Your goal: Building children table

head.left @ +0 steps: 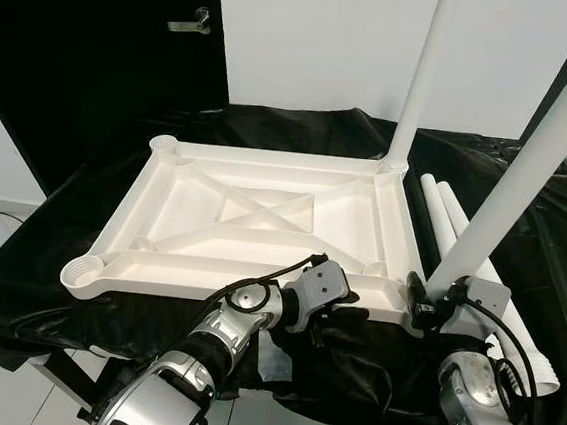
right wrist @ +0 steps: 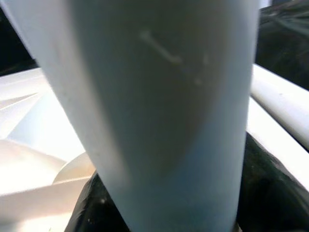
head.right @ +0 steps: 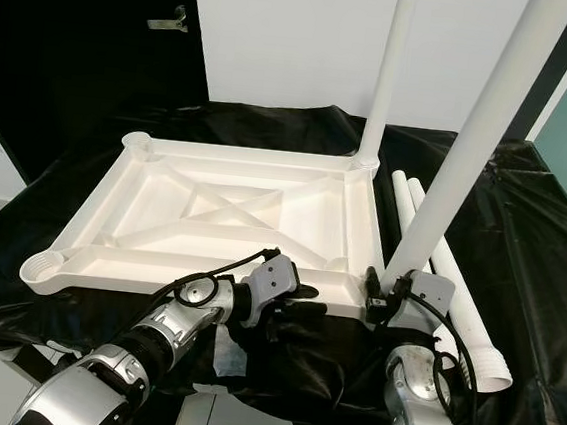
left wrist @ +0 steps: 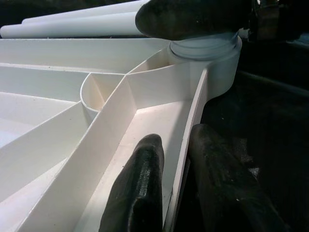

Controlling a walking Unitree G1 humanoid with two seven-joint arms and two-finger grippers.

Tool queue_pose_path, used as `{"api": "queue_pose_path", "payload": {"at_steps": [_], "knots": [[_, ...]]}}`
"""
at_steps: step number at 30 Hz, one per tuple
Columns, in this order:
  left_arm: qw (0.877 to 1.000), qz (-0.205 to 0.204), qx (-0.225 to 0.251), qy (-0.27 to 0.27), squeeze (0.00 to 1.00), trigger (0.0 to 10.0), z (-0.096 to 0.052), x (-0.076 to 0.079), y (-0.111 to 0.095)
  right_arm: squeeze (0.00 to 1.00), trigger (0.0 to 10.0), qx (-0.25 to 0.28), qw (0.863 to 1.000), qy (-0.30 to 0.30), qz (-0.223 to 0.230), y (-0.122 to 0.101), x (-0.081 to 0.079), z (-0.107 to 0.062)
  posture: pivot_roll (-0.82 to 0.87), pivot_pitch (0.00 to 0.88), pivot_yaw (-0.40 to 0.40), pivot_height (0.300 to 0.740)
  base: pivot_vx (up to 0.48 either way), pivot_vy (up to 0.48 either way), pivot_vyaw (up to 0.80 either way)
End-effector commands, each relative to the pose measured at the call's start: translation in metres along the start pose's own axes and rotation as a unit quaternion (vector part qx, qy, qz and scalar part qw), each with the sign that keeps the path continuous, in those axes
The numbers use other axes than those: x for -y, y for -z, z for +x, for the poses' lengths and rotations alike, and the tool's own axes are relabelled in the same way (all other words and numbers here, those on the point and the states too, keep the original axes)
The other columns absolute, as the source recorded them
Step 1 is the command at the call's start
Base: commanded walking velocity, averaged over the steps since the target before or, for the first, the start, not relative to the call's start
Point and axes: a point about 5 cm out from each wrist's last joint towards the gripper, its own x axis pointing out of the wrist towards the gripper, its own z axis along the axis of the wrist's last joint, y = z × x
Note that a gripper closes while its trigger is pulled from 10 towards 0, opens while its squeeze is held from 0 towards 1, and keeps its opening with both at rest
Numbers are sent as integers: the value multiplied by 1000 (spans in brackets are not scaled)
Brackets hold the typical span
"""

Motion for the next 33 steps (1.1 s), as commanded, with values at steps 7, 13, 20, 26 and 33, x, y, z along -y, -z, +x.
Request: {"api": "queue_pose_path", "payload": {"at_steps": [7,13,20,26,33], "knots": [[992,-60,-89,61,0,10000,-2,28,42,0,0,-28,997,65,-15,18,11,-14,-148,0,29,740,0,0,0],[992,-62,-89,59,0,10000,-2,28,42,0,10000,-33,996,81,-28,18,10,-12,-143,0,25,740,0,0,0],[992,-64,-88,59,0,10000,-2,29,43,0,10000,-25,996,80,-29,17,7,-8,-146,0,27,740,0,0,0],[992,-64,-87,59,0,10000,-2,29,43,1000,10000,-9,999,47,-12,12,4,-9,-154,0,29,740,0,0,0],[992,-65,-86,60,0,10000,-1,29,42,1000,10000,-25,998,1,-58,15,15,-8,-162,0,34,740,0,0,0]]}}
